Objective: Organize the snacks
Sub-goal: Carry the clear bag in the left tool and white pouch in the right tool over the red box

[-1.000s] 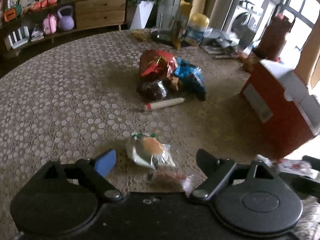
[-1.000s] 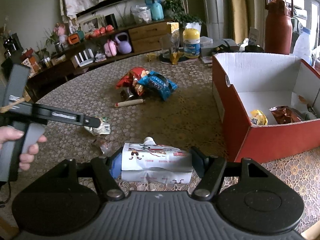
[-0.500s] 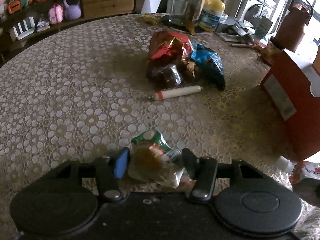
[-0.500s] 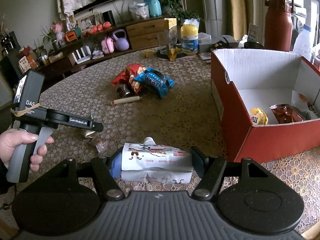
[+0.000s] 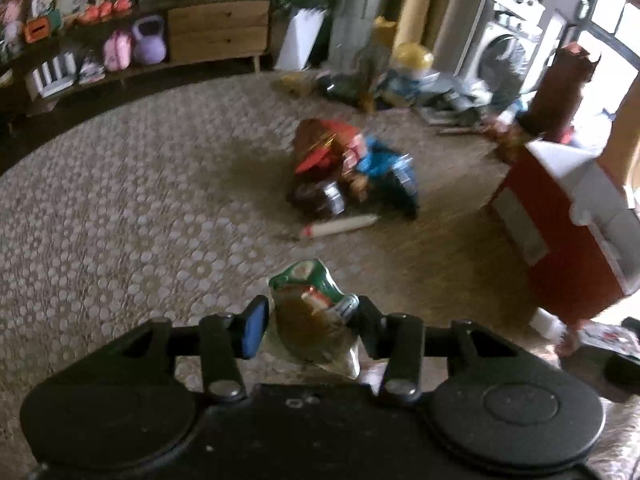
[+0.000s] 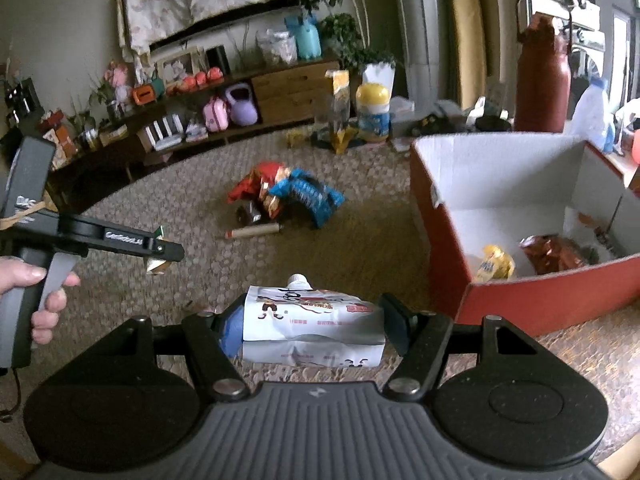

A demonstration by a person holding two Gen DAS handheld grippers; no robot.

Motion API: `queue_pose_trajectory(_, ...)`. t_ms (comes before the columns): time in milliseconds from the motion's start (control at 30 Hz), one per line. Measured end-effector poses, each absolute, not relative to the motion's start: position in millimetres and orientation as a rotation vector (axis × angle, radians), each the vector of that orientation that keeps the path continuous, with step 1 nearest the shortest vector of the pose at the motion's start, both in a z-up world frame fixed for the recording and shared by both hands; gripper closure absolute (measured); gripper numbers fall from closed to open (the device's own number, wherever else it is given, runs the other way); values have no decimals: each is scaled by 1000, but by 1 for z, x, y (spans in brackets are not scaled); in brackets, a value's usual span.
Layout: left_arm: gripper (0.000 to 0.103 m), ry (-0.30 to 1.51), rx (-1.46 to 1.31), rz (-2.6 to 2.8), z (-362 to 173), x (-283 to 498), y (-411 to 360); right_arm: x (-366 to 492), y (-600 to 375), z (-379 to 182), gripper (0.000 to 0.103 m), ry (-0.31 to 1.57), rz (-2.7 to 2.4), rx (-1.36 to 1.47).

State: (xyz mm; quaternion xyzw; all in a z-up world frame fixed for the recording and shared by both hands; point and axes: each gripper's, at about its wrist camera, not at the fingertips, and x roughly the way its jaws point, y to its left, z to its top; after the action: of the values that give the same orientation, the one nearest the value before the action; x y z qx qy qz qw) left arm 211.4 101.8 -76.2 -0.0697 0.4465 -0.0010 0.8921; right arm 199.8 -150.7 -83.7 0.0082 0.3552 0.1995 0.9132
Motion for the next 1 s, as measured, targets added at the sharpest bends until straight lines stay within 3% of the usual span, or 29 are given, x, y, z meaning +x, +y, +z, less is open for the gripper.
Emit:
queue_pose_trajectory(533, 58, 800, 5, -272, 2, 222, -40, 217, -224, -23, 35, 580, 283, 14)
queue_pose_trajectory(1000, 58, 794, 84, -385, -6, 268, -147, 265, -303, -44, 35, 588, 103, 40)
